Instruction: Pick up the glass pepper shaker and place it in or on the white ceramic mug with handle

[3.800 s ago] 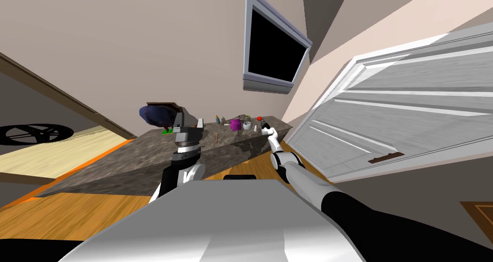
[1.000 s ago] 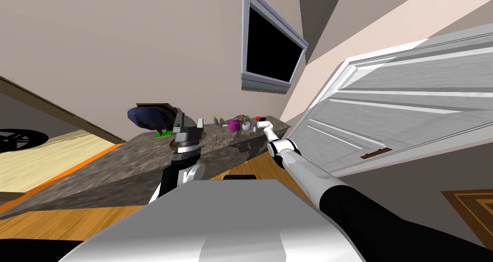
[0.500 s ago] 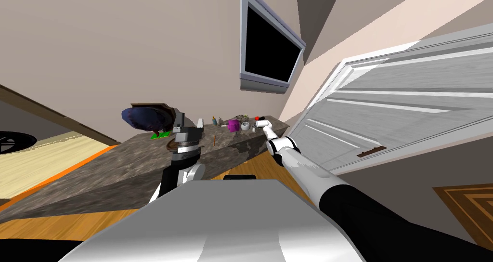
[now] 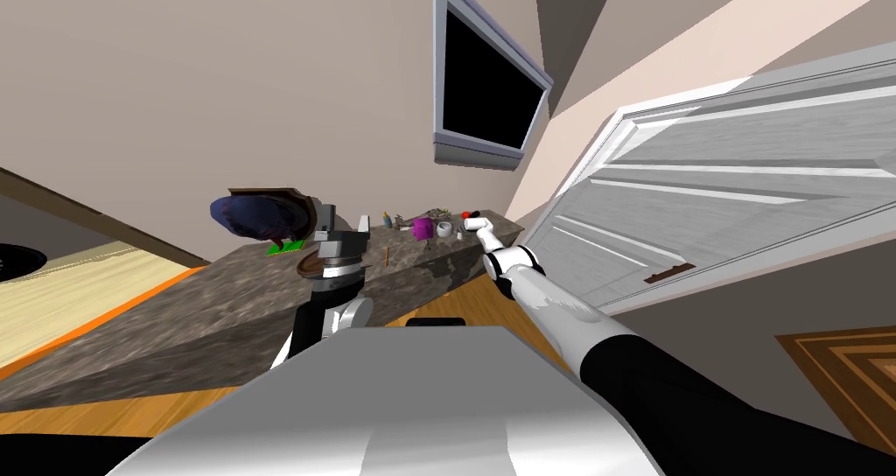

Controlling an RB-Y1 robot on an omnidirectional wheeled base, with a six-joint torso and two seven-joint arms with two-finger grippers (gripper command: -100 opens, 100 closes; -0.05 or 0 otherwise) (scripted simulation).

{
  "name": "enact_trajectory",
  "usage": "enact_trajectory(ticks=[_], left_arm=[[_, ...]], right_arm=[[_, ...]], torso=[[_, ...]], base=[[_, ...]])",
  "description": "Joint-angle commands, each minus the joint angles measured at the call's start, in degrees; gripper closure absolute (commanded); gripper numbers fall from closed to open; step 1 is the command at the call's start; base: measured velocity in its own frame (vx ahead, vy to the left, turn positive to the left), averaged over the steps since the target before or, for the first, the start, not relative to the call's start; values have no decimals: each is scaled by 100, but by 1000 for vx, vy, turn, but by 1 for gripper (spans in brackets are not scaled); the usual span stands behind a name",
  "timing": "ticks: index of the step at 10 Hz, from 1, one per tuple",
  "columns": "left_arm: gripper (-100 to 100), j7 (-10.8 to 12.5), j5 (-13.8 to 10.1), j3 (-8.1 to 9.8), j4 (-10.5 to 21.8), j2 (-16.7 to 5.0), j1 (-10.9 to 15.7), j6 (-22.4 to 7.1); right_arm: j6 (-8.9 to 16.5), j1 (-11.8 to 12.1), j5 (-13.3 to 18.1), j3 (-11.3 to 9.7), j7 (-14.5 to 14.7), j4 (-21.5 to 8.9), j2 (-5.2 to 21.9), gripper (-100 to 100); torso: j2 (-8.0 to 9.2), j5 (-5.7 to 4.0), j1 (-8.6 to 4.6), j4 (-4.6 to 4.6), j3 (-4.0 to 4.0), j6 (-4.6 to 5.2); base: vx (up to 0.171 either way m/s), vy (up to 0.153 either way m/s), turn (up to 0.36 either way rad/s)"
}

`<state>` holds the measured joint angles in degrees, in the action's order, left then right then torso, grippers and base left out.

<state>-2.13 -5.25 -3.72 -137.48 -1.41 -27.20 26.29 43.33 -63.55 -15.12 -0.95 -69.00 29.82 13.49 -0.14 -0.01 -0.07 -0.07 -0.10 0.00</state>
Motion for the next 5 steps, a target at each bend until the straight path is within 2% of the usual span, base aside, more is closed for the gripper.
enact_trajectory(ticks=[1, 2, 4, 5], left_arm=[[0, 0, 0, 0, 0, 0, 0, 0], [0, 0, 0, 0, 0, 0, 0, 0], [0, 0, 0, 0, 0, 0, 0, 0], [0, 0, 0, 0, 0, 0, 0, 0]], right_arm=[[100, -49, -59, -23, -270, -86, -3, -100], [292, -142, -156, -75, -450, -237, -13, -100], [292, -142, -156, -75, -636, -237, -13, -100], [472, -220, -242, -123, -871, -378, -18, -100]], torso=[[0, 0, 0, 0, 0, 0], [-1, 0, 0, -1, -1, 0], [-3, -1, -1, -1, -2, -1], [-1, 0, 3, -1, -1, -1]], base=[[16, -15, -29], [23, -21, -47], [17, -12, -6], [25, -5, -34]])
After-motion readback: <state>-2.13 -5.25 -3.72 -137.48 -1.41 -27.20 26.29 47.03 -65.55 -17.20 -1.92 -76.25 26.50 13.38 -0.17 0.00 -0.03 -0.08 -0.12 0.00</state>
